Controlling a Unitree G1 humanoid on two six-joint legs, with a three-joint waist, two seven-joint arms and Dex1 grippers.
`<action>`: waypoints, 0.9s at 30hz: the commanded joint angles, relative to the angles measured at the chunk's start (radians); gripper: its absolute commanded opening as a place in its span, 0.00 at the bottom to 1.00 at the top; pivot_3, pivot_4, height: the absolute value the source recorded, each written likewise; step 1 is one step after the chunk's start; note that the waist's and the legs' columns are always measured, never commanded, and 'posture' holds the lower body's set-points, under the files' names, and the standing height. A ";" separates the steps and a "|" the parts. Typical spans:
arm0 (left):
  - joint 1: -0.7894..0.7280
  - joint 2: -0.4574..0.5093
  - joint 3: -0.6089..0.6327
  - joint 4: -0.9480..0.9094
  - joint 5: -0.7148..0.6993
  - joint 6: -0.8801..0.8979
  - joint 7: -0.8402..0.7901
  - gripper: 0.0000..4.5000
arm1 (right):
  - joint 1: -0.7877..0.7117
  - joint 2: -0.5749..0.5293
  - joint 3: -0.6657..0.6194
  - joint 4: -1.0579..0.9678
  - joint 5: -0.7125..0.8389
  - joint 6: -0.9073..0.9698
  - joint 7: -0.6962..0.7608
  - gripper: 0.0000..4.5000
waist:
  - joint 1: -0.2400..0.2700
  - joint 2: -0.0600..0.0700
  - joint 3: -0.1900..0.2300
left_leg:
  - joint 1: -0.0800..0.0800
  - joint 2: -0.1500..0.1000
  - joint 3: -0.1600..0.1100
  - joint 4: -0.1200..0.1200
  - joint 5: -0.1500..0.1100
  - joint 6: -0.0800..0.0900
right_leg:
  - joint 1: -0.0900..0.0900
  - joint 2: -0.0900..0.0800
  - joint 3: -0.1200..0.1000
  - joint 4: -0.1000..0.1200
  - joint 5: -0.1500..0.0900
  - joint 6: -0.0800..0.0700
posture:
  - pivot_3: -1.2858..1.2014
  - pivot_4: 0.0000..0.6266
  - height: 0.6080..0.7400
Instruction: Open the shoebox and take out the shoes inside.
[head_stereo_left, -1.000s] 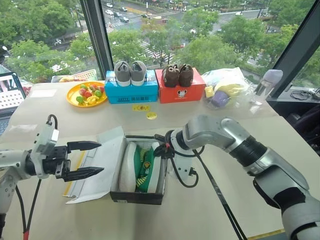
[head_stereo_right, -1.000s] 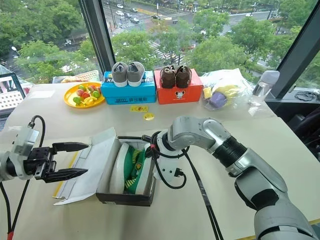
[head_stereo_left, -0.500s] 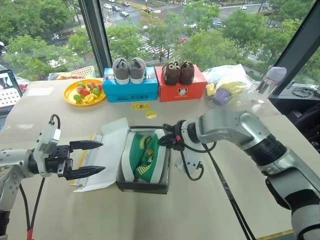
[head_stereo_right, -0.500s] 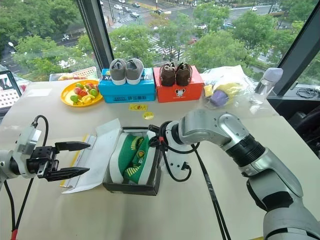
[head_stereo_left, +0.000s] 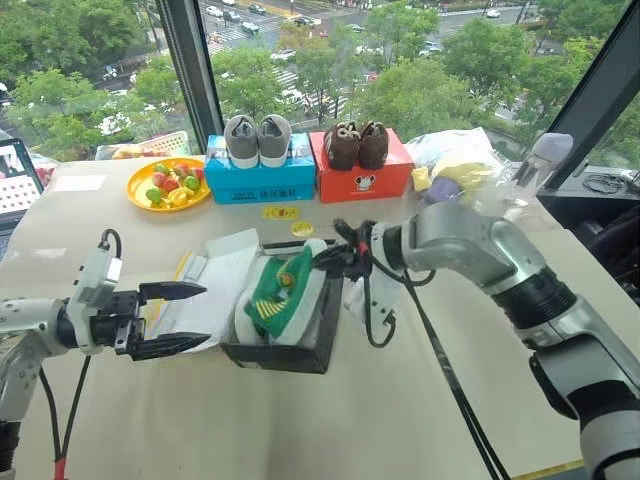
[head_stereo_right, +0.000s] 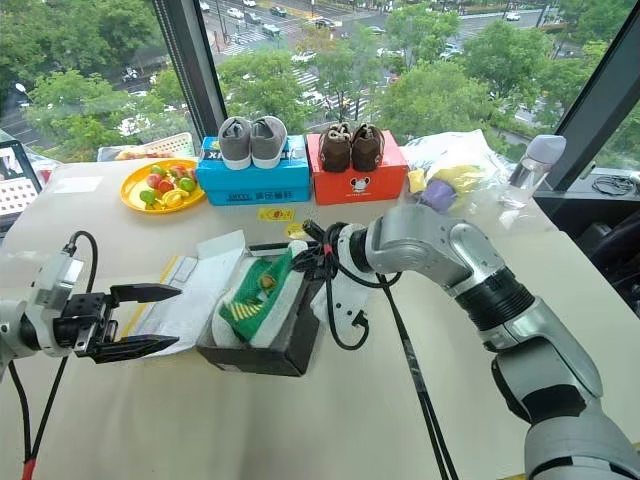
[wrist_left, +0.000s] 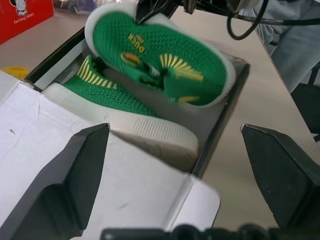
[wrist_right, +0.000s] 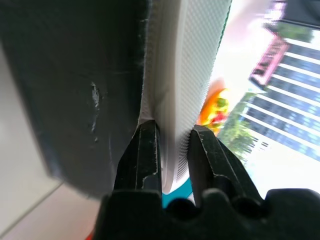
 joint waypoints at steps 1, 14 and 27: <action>-0.020 0.019 0.008 -0.016 0.002 -0.006 -0.002 1.00 | 0.011 0.010 -0.082 -0.025 0.070 0.000 -0.060 0.10 | 0.000 0.000 0.000 | 0.000 0.000 0.000 0.000 0.000 0.000 | 0.000 0.000 0.000 0.000 0.000 0.000 | 0.52 0.24 0.93; -0.048 0.021 -0.004 -0.007 0.014 -0.005 -0.003 1.00 | 0.155 0.013 -0.272 -0.086 -0.062 0.179 -0.297 0.10 | 0.002 -0.001 0.000 | 0.000 0.000 0.000 0.001 0.000 0.000 | 0.001 0.000 0.000 0.000 0.000 0.001 | 0.52 0.24 0.93; -0.075 0.010 -0.028 -0.011 0.013 0.002 0.004 1.00 | 0.610 -0.098 -0.564 -0.277 -0.336 0.744 -0.418 0.10 | 0.004 -0.001 -0.001 | -0.001 -0.002 -0.001 0.001 -0.001 0.001 | 0.001 0.000 0.001 -0.001 0.000 0.003 | 0.52 0.24 0.93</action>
